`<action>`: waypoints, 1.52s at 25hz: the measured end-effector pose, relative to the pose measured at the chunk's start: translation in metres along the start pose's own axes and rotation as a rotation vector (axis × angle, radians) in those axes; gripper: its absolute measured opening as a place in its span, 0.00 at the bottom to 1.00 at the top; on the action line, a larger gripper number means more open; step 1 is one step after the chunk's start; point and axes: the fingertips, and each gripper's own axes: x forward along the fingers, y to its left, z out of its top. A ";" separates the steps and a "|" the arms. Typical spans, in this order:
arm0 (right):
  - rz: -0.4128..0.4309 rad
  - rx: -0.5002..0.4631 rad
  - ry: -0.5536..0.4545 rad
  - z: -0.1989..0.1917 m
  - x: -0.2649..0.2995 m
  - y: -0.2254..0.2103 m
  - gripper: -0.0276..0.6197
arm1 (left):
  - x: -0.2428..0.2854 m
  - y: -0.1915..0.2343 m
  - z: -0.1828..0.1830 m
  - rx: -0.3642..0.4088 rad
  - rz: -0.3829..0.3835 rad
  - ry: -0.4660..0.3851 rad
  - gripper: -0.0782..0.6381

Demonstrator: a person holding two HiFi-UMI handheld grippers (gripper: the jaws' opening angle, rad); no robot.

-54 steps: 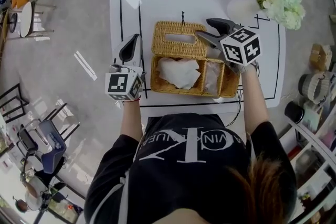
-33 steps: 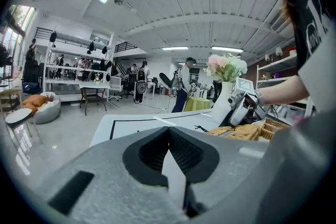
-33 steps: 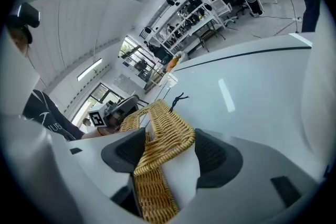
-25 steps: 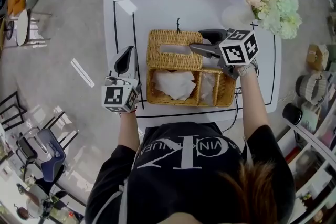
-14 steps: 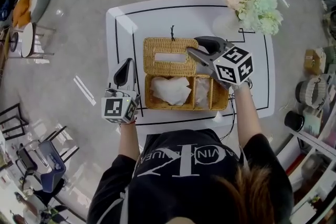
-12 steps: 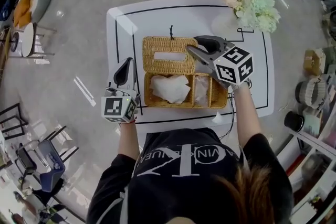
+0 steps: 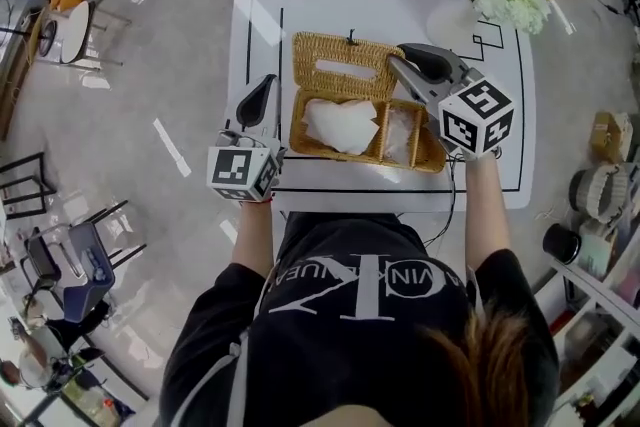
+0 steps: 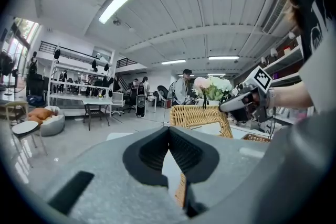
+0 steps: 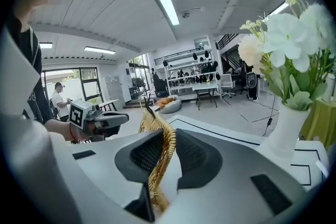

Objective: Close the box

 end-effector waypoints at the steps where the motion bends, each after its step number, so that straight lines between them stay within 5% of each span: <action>1: -0.001 -0.009 -0.007 0.001 -0.002 0.003 0.15 | -0.004 0.000 0.000 -0.001 0.005 -0.002 0.12; 20: -0.026 -0.340 -0.039 -0.016 -0.043 0.086 0.14 | -0.072 -0.034 0.003 -0.003 0.101 -0.040 0.12; 38: -0.057 -0.624 0.112 -0.074 -0.049 0.133 0.18 | -0.105 -0.043 0.017 0.020 0.128 -0.069 0.12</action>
